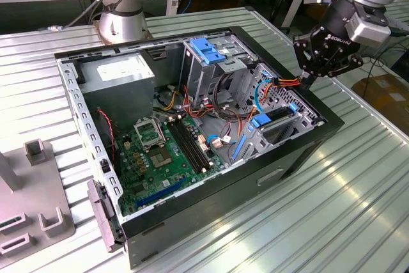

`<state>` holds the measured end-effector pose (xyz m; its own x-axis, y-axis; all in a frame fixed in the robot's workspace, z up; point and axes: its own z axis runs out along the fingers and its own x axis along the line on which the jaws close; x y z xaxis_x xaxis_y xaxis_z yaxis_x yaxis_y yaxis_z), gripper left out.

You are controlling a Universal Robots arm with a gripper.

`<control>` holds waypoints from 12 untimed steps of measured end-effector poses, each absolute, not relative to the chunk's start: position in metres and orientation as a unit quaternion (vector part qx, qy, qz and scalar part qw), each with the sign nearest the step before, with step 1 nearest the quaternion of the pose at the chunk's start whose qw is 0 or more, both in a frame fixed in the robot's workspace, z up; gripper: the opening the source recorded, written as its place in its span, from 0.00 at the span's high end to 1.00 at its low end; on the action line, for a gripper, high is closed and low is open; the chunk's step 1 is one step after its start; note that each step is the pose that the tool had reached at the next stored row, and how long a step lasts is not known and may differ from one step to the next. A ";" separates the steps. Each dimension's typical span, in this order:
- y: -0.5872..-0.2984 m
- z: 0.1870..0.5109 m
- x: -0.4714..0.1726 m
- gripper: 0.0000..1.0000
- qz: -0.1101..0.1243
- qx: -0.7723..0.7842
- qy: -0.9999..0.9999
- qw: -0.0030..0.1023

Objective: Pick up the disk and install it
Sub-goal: 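Insert the first disk wire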

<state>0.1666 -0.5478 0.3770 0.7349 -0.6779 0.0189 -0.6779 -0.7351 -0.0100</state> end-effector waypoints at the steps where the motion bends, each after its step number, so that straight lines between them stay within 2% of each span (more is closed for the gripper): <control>1: -0.548 0.377 0.167 0.89 -0.011 -0.933 0.360 0.001; 12: -0.542 0.377 0.175 0.89 -0.011 -0.949 0.316 0.002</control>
<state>0.1748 -0.5423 0.3769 0.8005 -0.5991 0.0189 -0.5990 -0.8007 -0.0101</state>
